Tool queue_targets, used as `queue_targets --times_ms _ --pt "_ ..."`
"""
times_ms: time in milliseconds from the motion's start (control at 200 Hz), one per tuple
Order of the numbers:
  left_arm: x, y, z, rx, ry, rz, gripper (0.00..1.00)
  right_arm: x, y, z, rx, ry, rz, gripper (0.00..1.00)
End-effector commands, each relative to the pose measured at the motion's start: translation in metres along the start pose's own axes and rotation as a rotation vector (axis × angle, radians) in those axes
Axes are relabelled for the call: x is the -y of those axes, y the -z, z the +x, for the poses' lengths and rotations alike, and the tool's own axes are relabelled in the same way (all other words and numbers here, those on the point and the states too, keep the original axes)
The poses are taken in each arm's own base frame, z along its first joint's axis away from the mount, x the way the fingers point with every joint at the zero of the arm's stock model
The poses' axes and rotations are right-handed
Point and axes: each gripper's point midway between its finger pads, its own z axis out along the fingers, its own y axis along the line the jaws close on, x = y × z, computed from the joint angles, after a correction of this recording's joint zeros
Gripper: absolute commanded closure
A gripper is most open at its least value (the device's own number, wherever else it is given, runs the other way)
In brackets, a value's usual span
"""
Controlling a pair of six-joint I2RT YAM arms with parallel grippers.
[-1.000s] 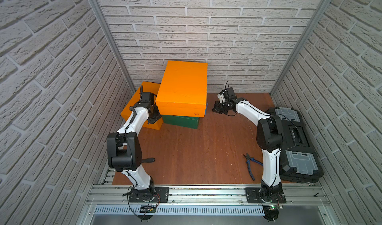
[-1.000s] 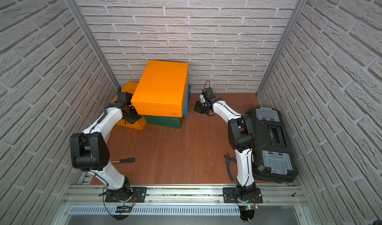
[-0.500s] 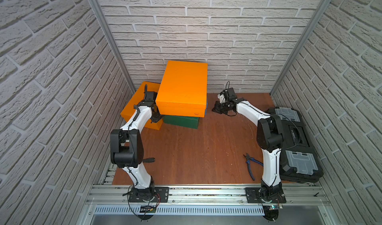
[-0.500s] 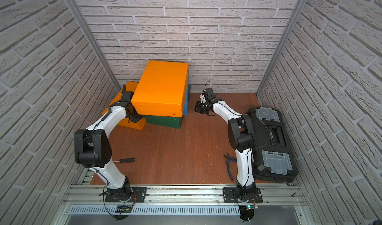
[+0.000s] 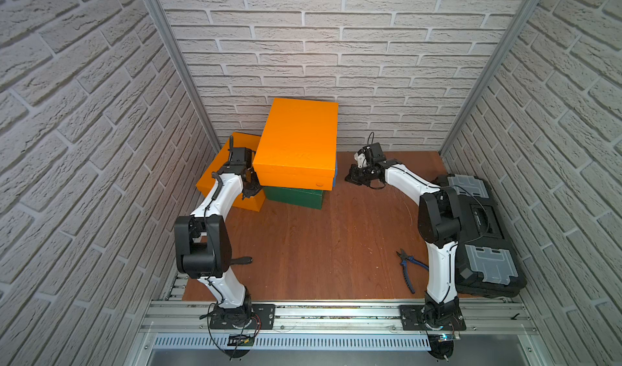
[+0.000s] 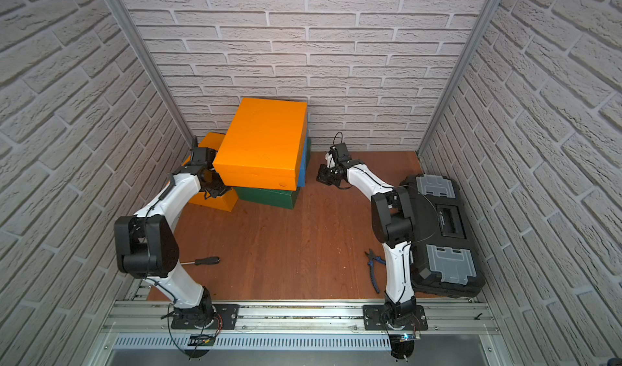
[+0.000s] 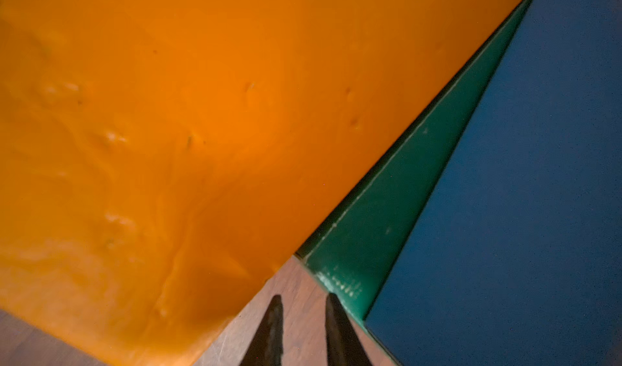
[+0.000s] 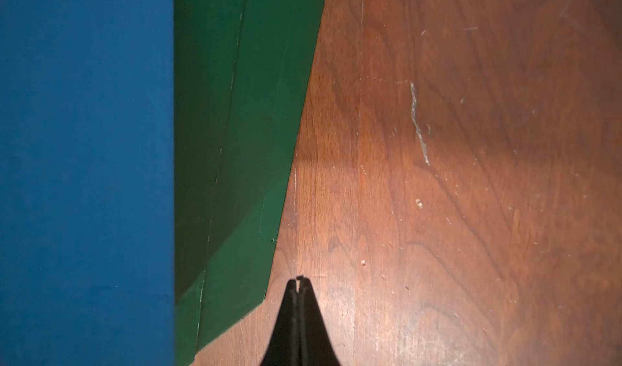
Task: Stack the shoeboxes
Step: Adjust the shoebox, then adjust the shoeboxes at the center of the board.
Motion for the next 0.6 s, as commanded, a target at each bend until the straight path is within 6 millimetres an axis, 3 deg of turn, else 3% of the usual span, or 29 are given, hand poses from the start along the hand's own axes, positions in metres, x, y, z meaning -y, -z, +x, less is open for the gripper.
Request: queue_targets --times_ms 0,175,260,445,595 --pt "0.005 0.01 -0.006 0.013 0.031 0.096 0.75 -0.006 0.008 -0.008 0.029 0.009 -0.022 0.96" --pt "-0.004 0.012 -0.006 -0.009 0.073 0.132 0.8 -0.005 0.008 -0.01 0.028 0.007 -0.017 0.96" --pt "0.003 0.01 -0.012 0.001 0.114 0.224 0.85 -0.006 0.008 -0.01 0.03 0.004 -0.018 0.96" --pt "0.017 0.0 -0.028 0.021 0.144 0.336 0.82 -0.005 0.01 -0.01 0.027 0.003 -0.014 0.96" --pt "0.017 -0.012 -0.035 0.028 0.152 0.343 0.82 -0.005 0.011 -0.011 0.029 0.007 -0.003 0.96"
